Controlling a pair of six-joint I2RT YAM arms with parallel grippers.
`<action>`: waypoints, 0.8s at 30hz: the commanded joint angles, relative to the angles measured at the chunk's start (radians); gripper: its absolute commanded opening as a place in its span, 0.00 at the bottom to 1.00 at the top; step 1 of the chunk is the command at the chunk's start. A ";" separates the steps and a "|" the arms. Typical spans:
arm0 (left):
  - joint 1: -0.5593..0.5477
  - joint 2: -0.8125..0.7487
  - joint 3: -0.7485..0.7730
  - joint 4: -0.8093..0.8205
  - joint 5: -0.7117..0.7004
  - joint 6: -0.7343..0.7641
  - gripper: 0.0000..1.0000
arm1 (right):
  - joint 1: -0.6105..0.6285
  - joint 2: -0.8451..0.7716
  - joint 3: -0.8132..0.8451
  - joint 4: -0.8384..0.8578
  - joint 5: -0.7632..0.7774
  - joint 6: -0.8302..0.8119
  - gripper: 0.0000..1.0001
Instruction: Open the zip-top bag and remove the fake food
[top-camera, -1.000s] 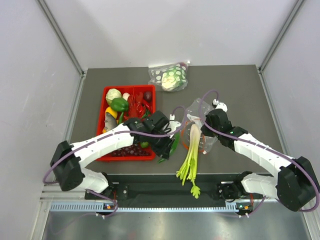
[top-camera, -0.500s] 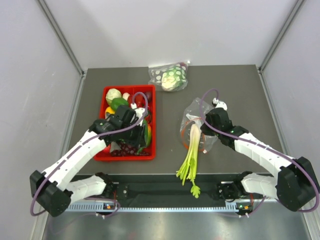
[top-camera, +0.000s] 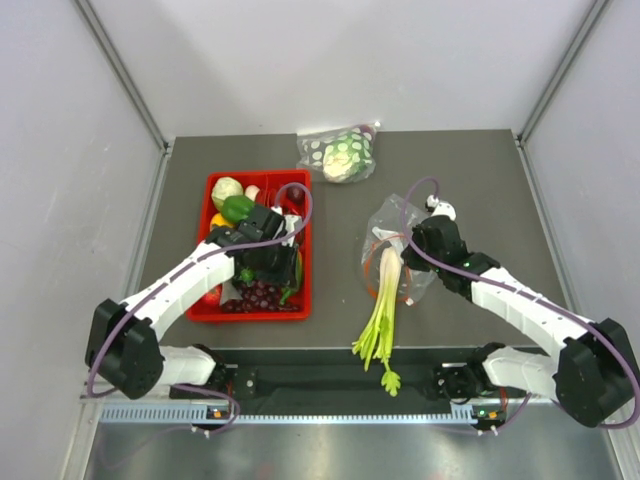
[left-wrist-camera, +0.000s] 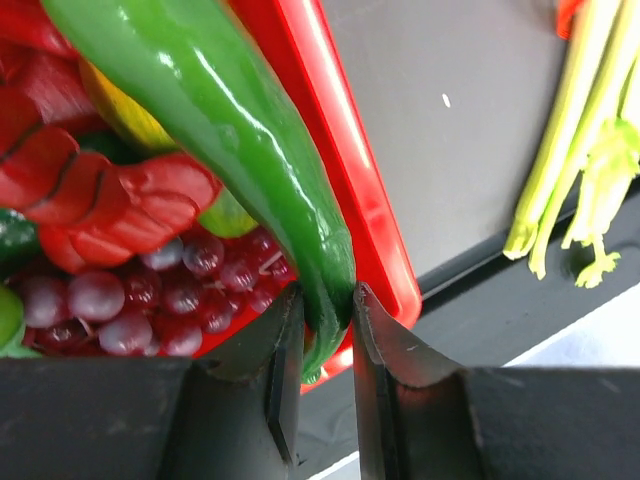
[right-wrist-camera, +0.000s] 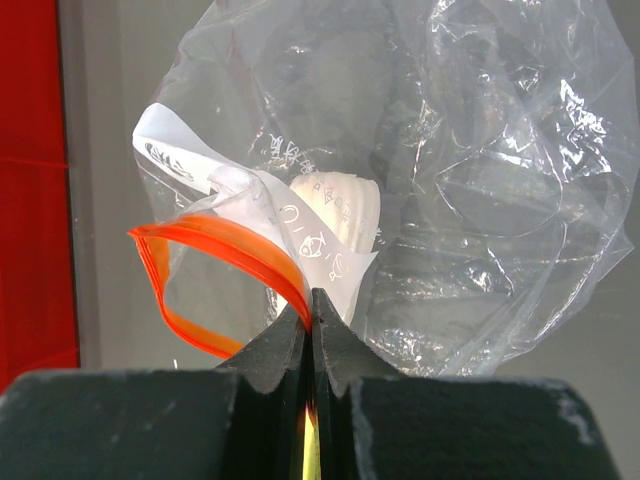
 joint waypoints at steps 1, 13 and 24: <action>0.023 0.038 -0.012 0.049 -0.001 0.004 0.01 | -0.014 -0.033 0.037 0.016 0.000 -0.008 0.00; 0.033 0.072 0.028 -0.022 -0.052 -0.013 0.72 | -0.018 -0.020 0.037 0.025 -0.014 -0.008 0.00; 0.027 -0.057 0.214 -0.129 -0.177 -0.004 0.89 | -0.018 0.003 0.052 0.035 -0.026 -0.012 0.00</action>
